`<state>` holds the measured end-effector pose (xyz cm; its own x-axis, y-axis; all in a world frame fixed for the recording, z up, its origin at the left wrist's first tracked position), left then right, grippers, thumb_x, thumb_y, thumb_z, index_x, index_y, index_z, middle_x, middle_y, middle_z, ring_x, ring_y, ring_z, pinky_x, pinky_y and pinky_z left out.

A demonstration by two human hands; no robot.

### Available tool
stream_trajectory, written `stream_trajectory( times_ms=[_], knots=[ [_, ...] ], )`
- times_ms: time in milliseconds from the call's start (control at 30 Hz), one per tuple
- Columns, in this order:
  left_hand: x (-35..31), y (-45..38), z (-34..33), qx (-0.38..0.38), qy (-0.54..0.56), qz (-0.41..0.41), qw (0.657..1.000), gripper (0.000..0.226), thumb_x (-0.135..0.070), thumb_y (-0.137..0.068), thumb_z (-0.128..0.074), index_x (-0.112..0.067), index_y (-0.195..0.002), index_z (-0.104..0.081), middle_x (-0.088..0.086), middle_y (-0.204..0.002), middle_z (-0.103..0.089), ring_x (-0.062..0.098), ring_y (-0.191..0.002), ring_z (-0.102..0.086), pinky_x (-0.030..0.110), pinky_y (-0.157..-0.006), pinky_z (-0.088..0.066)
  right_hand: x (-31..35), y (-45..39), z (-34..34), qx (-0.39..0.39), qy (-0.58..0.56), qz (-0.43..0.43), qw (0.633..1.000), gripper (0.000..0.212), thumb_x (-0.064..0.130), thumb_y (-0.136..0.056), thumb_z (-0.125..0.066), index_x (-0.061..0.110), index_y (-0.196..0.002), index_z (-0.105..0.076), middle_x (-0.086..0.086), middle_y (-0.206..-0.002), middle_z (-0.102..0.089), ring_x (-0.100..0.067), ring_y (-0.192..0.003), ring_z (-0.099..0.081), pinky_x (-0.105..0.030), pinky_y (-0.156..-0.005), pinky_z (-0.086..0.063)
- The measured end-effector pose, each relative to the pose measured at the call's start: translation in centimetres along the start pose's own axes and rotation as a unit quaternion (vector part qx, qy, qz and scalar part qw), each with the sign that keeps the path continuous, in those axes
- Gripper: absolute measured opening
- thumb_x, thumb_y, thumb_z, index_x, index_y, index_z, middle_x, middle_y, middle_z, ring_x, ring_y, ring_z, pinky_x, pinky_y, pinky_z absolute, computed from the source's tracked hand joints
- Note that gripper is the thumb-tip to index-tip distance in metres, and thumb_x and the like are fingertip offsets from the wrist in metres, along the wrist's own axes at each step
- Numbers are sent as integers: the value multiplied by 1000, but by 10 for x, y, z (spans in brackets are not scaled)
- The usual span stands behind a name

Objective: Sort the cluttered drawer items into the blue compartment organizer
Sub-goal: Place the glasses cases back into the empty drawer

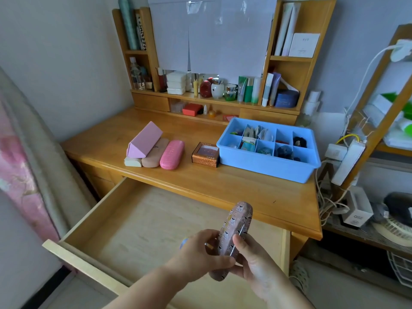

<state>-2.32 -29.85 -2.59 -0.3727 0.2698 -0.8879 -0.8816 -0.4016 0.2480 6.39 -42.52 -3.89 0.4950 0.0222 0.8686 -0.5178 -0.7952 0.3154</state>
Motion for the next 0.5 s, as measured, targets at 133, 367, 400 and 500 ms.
stream_trajectory(
  times_ms=[133,367,400,500],
  knots=[
    [-4,-1,-3,-39,-13,-23,999,65,-48,-54,-80,-30,-112,-57,-11,-105,-61,-4,-83,-62,21,-73,-55,3,-4,2,-38,20,44,998,88,61,-45,-84,13,-115,-63,-12,-109,-70,-29,-99,-68,-38,-72,-57],
    [-18,1,-6,-141,-88,-34,985,67,-63,-44,-72,-36,-97,-40,-18,-89,-58,-5,-75,-60,24,-70,-52,6,-10,5,-95,4,62,994,66,51,-64,-79,9,-113,-62,-13,-101,-72,-28,-89,-70,-36,-67,-57],
    [-21,1,-5,-155,-114,-43,980,68,-61,-47,-74,-34,-97,-36,-19,-87,-57,0,-77,-60,22,-67,-50,6,-10,6,-105,-5,54,993,63,47,-68,-79,8,-114,-60,-13,-99,-72,-27,-88,-71,-38,-69,-57],
    [-34,5,-1,-160,-159,-90,970,67,-63,-59,-72,-33,-106,-35,-23,-84,-53,6,-80,-59,18,-63,-44,6,-12,6,-80,-80,6,994,56,48,-79,-60,5,-115,-61,-16,-106,-70,-28,-92,-70,-41,-78,-56]
  ],
)
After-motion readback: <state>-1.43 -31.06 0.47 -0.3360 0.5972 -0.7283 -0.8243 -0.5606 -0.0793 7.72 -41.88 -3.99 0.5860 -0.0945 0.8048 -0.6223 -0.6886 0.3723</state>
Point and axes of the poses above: each hand's wrist, its own y-axis away from the middle knuckle, its own z-axis out of the back of the hand, x = y × z, the point moved 2 cm from there along -y, towards the middle knuckle
